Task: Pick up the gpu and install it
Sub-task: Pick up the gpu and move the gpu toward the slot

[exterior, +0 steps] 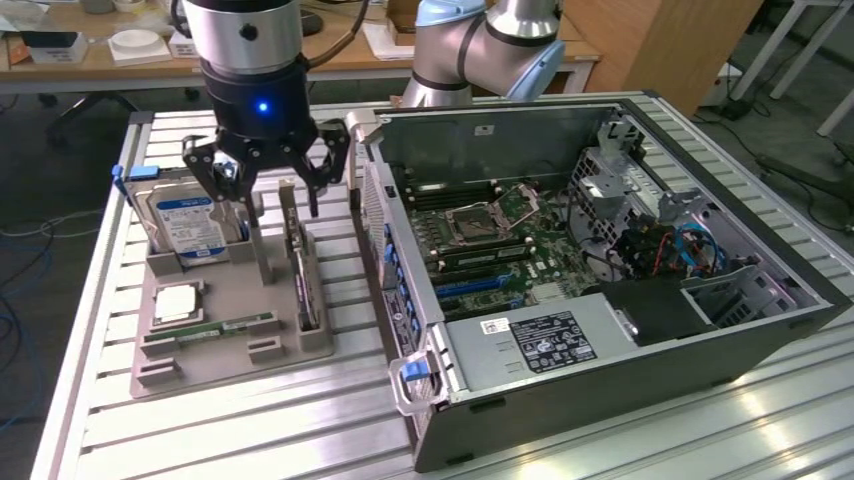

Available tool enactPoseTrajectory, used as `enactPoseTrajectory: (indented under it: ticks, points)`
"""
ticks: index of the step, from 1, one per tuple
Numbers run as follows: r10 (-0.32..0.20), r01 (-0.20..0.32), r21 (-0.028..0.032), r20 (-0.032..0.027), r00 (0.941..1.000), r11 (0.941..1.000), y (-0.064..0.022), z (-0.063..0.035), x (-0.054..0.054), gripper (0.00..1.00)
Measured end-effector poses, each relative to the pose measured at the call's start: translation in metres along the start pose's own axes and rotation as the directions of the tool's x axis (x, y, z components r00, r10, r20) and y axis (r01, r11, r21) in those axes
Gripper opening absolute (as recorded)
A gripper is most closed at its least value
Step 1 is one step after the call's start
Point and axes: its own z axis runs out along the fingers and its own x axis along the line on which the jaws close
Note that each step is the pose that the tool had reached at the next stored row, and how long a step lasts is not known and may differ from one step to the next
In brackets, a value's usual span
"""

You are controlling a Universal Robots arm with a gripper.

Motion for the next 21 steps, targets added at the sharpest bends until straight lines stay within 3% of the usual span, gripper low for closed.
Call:
enactPoseTrajectory:
  ticks: [21]
  points:
    - [0.000, 0.000, 0.0000, 0.0000, 1.0000, 1.0000, -0.0049, 0.0079, 0.0000, 0.65]
